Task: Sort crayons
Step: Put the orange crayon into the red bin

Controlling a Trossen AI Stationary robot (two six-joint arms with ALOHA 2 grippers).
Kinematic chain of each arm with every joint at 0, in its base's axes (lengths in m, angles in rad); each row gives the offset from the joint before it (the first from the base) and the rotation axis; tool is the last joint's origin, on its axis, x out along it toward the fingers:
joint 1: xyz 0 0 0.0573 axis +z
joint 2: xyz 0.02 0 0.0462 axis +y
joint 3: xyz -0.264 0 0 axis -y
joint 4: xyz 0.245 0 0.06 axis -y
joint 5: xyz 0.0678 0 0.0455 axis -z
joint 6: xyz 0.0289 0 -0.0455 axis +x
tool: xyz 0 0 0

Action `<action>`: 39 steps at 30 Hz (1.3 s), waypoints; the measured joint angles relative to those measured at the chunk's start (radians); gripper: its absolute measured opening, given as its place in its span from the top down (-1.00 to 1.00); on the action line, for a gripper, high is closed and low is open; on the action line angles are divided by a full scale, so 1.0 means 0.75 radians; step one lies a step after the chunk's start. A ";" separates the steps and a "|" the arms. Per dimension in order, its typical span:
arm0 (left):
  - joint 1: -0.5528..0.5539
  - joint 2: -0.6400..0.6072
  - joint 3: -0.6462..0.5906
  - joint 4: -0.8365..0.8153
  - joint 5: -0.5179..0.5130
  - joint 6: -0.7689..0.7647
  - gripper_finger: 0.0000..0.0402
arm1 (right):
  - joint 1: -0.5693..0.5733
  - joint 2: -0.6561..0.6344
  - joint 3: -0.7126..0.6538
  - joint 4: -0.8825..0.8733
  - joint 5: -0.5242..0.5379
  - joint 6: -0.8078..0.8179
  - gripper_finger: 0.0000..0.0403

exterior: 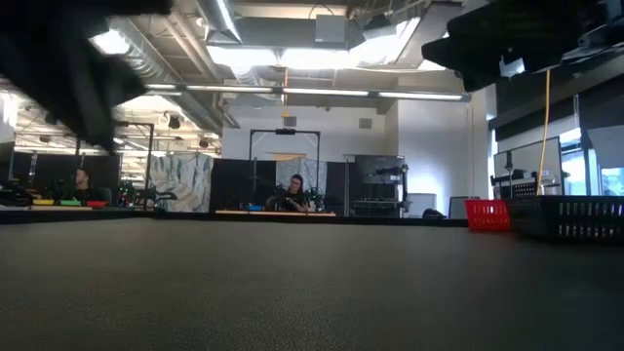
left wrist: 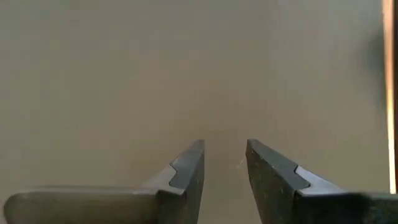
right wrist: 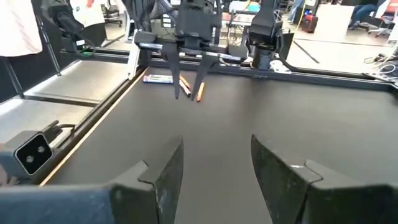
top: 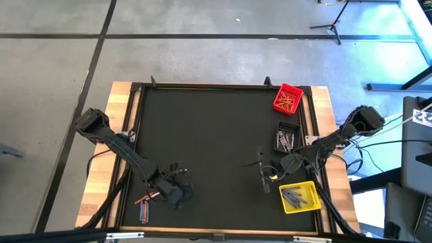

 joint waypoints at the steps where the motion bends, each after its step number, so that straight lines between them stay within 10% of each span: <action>1: -0.008 0.000 0.000 -0.045 0.033 -0.051 0.45 | 0.002 0.000 0.000 -0.004 -0.001 0.000 0.08; 17: -0.174 0.001 0.000 -0.592 0.223 -0.444 0.45 | 0.002 0.169 0.001 0.045 0.021 -0.008 0.08; 39: -0.186 -0.004 -0.209 -0.422 0.316 -0.442 0.68 | 0.003 0.185 0.001 0.071 0.019 -0.010 0.08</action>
